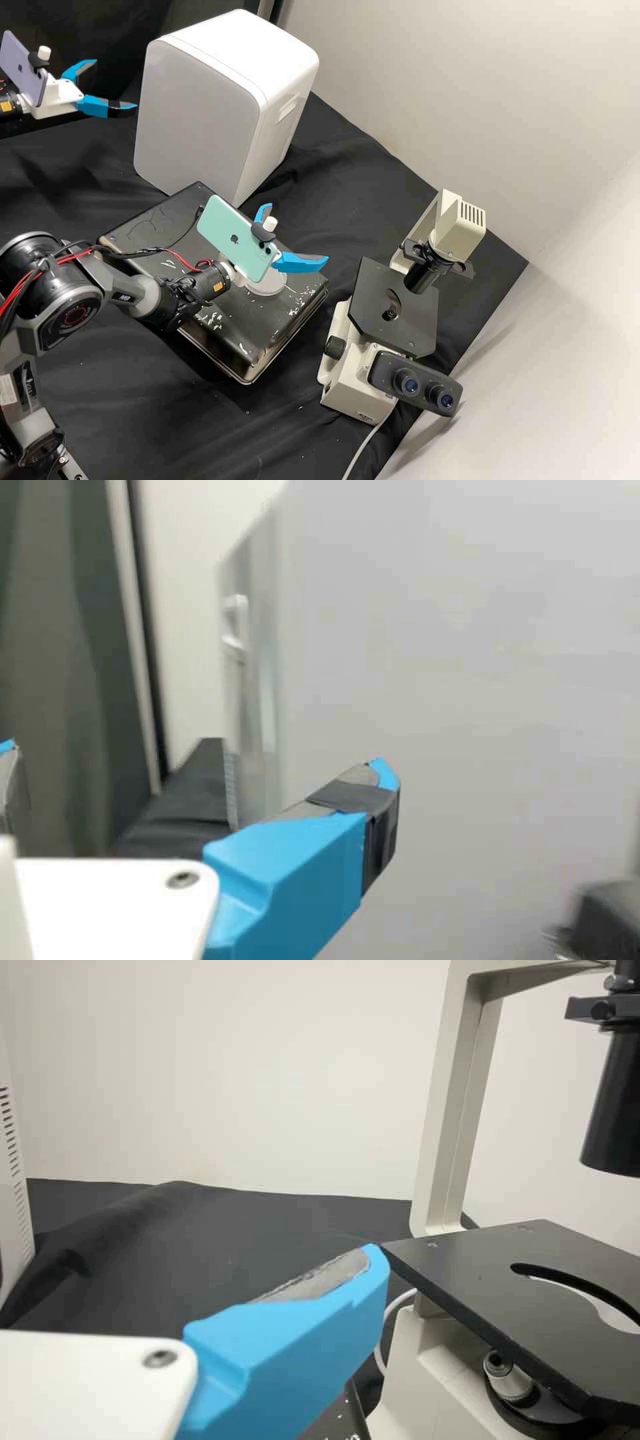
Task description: Place the petri dish on the microscope
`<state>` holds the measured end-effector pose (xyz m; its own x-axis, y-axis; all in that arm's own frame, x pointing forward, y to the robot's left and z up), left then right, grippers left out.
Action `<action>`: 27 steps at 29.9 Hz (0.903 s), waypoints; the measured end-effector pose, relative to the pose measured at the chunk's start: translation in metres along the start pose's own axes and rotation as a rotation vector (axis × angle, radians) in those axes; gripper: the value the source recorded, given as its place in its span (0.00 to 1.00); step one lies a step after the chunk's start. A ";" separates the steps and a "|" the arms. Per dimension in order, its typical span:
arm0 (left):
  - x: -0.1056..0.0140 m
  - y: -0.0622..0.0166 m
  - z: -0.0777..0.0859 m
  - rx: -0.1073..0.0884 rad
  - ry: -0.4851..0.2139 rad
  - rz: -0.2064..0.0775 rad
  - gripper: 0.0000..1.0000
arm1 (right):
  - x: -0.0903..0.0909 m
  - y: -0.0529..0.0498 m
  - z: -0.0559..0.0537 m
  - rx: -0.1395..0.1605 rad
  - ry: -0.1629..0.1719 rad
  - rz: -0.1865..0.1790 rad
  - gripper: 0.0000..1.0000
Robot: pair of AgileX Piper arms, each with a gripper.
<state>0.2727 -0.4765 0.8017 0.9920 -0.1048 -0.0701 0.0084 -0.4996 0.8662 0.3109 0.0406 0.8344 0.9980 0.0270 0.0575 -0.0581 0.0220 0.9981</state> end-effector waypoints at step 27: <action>-0.092 -0.0168 0.048 -0.049 -0.268 0.000 1.00 | 0.000 0.000 0.000 0.000 0.000 0.000 1.00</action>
<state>0.1757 -0.4998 0.7698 0.9233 -0.3320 -0.1932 0.0211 -0.4585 0.8884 0.3109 0.0406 0.8344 0.9980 0.0270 0.0575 -0.0581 0.0220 0.9981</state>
